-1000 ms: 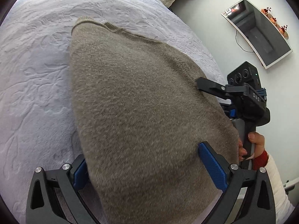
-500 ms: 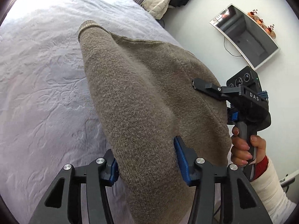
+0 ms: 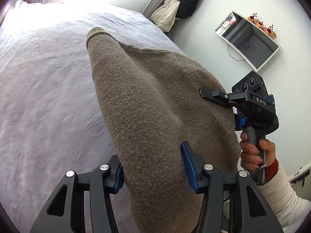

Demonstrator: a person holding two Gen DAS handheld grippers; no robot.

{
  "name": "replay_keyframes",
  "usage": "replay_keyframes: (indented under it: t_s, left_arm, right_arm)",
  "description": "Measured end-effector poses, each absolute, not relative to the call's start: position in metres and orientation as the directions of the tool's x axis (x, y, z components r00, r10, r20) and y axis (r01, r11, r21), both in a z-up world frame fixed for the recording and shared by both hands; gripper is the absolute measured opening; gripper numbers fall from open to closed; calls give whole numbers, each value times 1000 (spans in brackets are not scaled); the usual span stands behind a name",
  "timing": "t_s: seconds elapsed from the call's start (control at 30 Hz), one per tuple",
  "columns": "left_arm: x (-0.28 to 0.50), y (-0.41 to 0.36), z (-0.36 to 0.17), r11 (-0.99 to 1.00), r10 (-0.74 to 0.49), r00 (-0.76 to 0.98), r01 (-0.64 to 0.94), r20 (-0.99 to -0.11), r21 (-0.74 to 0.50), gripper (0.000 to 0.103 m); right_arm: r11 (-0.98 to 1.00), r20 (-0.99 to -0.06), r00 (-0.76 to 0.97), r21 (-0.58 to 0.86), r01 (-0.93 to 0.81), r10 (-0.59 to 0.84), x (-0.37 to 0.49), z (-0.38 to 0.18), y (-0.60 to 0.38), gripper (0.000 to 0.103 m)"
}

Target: Fold small clothes

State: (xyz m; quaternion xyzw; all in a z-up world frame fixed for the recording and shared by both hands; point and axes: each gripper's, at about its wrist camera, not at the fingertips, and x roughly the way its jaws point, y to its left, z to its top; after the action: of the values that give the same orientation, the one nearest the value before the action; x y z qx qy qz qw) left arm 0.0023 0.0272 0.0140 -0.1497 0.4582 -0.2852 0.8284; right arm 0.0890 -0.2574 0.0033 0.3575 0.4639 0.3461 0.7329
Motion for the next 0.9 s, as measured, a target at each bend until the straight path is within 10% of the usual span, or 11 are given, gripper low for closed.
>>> replay_keyframes:
  t_s: [0.3, 0.57, 0.9]
  left_arm:
    - [-33, 57, -45, 874, -486, 395, 233, -780, -427, 53]
    - [-67, 81, -46, 942, -330, 512, 118, -793, -315, 80]
    - [-100, 84, -33, 985, -143, 637, 18, -757, -170, 103]
  right_arm:
    - [600, -556, 263, 791, -124, 788, 65, -56, -198, 35]
    - [763, -704, 355, 645, -41, 615, 42, -60, -227, 59]
    - [700, -552, 445, 642, -312, 705, -38, 0, -218, 58]
